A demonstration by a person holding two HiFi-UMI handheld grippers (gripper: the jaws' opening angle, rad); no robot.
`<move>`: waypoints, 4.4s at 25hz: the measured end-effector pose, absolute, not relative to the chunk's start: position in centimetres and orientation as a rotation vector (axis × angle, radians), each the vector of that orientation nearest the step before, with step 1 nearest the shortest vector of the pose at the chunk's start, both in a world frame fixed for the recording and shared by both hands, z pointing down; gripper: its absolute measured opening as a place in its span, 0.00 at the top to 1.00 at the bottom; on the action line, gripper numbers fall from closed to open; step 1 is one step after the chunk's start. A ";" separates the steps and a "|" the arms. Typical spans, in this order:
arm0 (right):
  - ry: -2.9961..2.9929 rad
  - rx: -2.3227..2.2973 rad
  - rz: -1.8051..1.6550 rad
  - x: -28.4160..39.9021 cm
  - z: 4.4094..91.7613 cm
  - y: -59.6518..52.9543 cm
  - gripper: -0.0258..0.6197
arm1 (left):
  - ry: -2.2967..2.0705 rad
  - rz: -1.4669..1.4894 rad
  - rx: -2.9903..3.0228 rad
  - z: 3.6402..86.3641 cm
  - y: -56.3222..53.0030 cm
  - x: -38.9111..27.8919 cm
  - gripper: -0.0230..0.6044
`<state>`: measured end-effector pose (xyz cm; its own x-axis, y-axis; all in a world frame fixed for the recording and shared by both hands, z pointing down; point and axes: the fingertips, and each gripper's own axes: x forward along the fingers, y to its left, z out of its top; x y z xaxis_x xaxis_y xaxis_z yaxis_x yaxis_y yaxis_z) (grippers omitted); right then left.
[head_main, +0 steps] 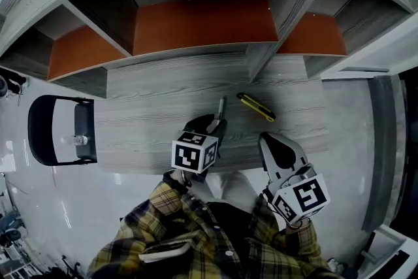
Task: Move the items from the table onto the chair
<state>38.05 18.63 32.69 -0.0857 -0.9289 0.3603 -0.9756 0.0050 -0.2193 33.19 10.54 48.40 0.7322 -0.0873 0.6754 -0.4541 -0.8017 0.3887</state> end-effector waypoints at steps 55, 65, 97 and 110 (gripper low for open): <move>-2.590 1.416 0.549 23.3 31.7 13.8 0.93 | -1.170 0.540 2.183 42.7 4.4 11.0 0.87; -2.561 1.303 0.599 11.6 34.2 7.4 0.93 | -1.318 0.449 2.008 45.1 -0.9 -6.0 0.89; -2.507 0.995 0.798 -23.3 54.4 -13.5 0.93 | -1.316 0.696 1.637 83.1 -17.3 -38.5 0.89; -2.511 0.986 0.885 -24.5 56.7 -13.7 0.93 | -1.252 0.823 1.526 91.5 -14.9 -39.5 0.89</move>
<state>-24.54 -13.72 56.68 -0.7188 -0.5075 0.4751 -0.6933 0.5742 -0.4356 -39.50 -14.87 91.50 0.2448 -0.3178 0.9160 -0.9669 -0.0106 0.2548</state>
